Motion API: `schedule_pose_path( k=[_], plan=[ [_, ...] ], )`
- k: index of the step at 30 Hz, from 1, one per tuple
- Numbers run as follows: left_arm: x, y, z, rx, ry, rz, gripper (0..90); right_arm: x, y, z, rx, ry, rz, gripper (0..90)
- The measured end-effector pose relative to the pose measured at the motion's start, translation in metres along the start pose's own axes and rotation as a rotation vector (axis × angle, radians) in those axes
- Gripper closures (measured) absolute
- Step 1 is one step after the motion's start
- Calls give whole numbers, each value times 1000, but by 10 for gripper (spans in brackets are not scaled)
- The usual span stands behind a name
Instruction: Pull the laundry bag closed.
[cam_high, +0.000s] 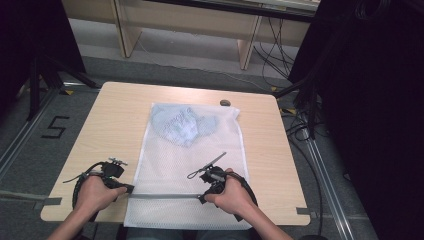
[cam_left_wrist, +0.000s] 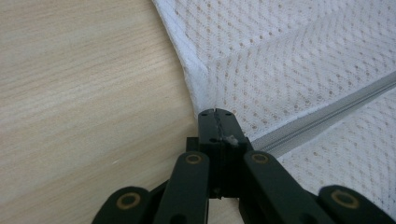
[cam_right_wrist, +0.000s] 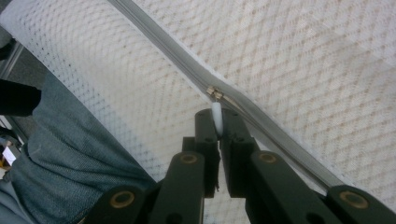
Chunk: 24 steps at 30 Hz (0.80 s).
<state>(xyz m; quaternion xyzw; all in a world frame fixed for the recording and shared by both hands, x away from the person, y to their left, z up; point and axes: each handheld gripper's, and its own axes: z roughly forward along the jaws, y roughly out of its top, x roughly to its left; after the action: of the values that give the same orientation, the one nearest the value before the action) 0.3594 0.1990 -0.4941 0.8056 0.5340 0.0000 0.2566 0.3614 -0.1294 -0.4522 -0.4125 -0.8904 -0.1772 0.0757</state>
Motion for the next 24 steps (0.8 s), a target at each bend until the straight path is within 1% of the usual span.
schedule_pose_path(
  k=[1,2,5,6,7,10,11,12,13,15,16,17,18,19,20,21,22,23,24],
  plan=[
    [0,0,0,0,0,0,899,-1,0,0,2,-3,1,870],
    [0,0,0,0,0,-1,899,1,0,0,3,-3,27,870],
    [0,0,0,0,0,0,899,-1,-1,-2,12,-7,13,871],
    [0,0,0,0,0,-1,899,-2,-1,-2,14,-1,5,870],
    [0,0,0,0,0,0,899,-2,-1,-2,13,-10,12,871],
    [0,0,0,3,1,0,899,-3,-2,-3,14,-10,14,871],
    [0,0,0,4,0,-1,899,-4,-3,-2,3,-16,9,870],
    [0,0,0,0,-1,-1,899,-4,-4,-2,16,-25,23,870],
    [0,0,0,0,-1,-1,899,-5,-4,-3,15,-14,13,870],
    [0,0,0,0,-1,0,899,-5,-5,-5,18,-10,21,871],
    [0,0,0,0,-1,0,899,-5,-5,-5,18,-10,21,871],
    [0,0,0,1,-1,-1,899,-7,-6,-4,7,-17,12,870],
    [0,0,0,0,-1,-1,899,-7,-6,-4,5,-9,21,870],
    [0,0,0,5,1,0,900,-8,-7,-5,1,-16,19,871],
    [0,0,0,-1,-1,-1,899,-8,-7,-6,13,-12,22,870],
    [0,0,0,-1,-1,-1,899,-8,-7,-6,13,-12,22,870],
    [0,0,0,4,1,-1,899,-8,-7,-7,13,-11,34,871],
    [1,0,0,4,-4,-1,899,-9,-8,-7,13,-11,29,870],
    [0,0,0,0,-1,-1,899,-9,-7,-6,9,-19,39,870]
  ],
)
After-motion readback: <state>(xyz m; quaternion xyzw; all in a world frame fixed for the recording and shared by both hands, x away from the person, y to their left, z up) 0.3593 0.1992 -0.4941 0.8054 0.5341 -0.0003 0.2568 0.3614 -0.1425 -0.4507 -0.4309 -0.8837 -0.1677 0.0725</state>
